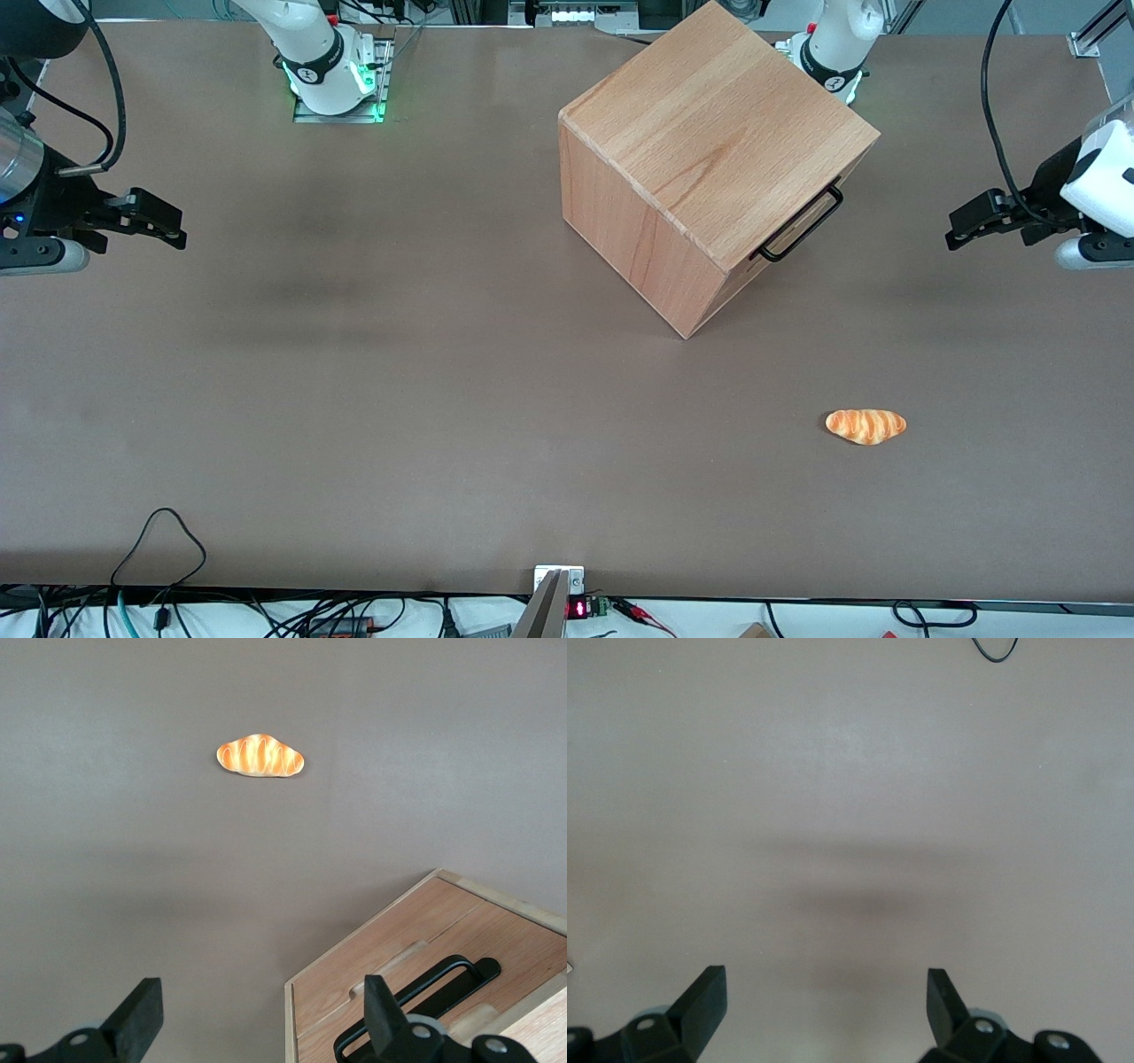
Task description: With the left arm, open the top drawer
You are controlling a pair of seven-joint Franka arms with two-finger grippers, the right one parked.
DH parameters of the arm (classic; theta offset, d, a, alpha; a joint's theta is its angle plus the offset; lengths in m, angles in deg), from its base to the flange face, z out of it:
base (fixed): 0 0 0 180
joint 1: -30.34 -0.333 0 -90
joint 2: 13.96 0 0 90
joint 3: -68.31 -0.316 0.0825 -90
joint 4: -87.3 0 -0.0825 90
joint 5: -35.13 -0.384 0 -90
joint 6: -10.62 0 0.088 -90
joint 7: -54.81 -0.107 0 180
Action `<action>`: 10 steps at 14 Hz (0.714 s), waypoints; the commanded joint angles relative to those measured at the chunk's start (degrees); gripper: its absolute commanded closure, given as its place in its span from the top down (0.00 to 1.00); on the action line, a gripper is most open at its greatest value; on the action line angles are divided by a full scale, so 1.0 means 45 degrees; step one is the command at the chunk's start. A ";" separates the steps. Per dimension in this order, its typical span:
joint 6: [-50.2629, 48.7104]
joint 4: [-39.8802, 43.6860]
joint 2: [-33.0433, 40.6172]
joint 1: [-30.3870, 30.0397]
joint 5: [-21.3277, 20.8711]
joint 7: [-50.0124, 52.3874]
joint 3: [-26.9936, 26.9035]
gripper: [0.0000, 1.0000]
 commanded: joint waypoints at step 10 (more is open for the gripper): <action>-0.0138 -0.1509 -0.0549 -0.0060 0.0776 -0.3711 -0.0060 1.00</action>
